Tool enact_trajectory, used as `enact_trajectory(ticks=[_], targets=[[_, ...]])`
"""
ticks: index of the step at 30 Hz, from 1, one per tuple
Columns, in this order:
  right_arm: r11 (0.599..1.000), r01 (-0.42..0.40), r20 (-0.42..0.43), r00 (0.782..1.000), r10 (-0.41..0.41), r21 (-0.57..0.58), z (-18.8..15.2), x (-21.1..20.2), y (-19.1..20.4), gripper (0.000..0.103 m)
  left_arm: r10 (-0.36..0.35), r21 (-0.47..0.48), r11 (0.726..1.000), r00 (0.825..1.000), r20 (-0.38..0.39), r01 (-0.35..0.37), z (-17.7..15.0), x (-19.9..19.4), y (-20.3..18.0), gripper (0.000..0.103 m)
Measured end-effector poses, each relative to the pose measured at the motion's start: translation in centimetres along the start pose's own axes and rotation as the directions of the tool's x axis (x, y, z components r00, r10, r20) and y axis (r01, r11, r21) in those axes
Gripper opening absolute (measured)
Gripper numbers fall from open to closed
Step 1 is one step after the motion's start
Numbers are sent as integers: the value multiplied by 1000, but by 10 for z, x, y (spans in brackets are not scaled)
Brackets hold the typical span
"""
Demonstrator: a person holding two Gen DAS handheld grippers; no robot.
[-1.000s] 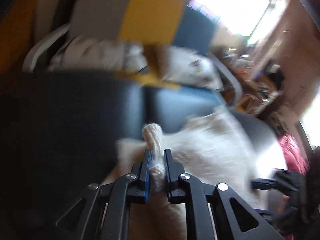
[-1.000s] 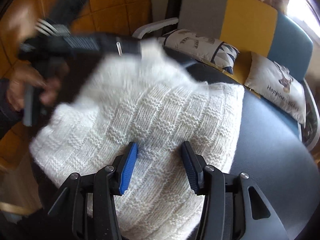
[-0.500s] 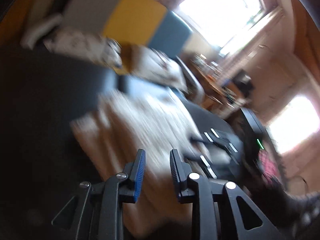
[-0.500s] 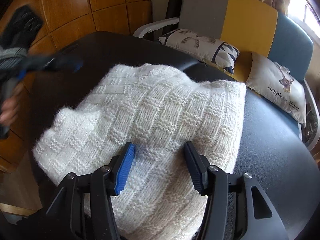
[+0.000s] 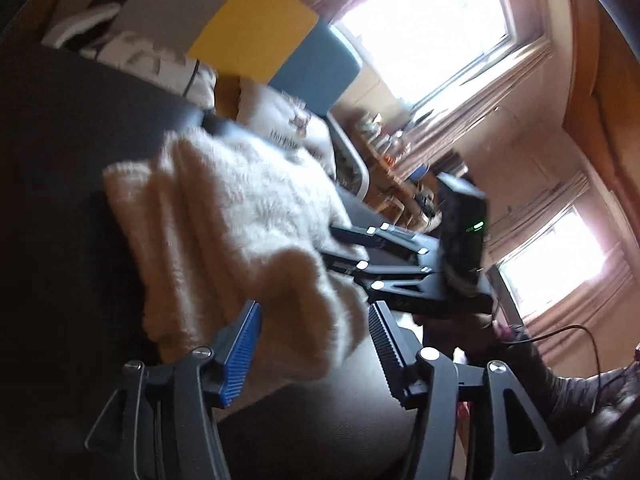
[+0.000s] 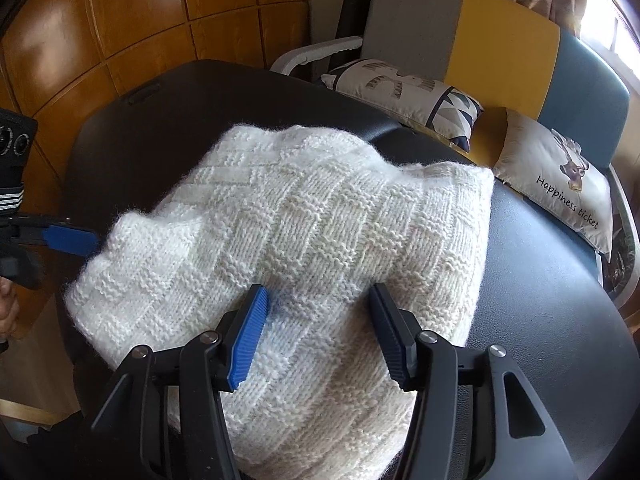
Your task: Fold clothes
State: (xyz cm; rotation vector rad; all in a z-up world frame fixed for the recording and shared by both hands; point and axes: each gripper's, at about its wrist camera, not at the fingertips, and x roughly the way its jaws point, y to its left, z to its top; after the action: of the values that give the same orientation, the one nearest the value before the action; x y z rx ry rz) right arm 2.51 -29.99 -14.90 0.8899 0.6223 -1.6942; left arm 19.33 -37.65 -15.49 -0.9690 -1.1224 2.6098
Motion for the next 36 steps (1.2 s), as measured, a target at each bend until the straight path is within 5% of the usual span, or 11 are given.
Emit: enact_trajectory(ticks=[4,6,8,14,19,25,28,30,36], targets=[[1000,-7,-1,1000,7,4,0,1,-1,57,19,61,998,997,-73,-14,-5,27,-9,53],[1000,-12,3,1000,12,7,-1,1,-2,57,74,109,992,989,-128,-61,-18,40,-12,35],[1000,-17,12,1000,17,7,-3,1,-3,57,136,155,982,975,-175,-110,-36,51,-11,7],[999,-9,14,1000,10,-39,-5,0,1,57,6,-56,998,993,-118,-13,-47,38,22,6],[985,-68,30,997,73,-157,13,-28,28,57,42,-6,999,994,-100,-42,-44,33,7,10],[887,20,-30,999,-38,-461,22,17,84,57,70,0,998,994,-86,-70,-49,33,8,9],[926,22,-8,1000,-28,-378,25,41,74,59,61,-33,997,996,-63,-63,-52,30,18,8],[968,-51,-13,999,49,-246,26,39,56,59,33,-61,997,997,-67,-37,-52,27,23,8],[963,-122,3,992,126,-242,48,3,42,59,16,-88,996,998,-64,-22,-52,23,28,9]])
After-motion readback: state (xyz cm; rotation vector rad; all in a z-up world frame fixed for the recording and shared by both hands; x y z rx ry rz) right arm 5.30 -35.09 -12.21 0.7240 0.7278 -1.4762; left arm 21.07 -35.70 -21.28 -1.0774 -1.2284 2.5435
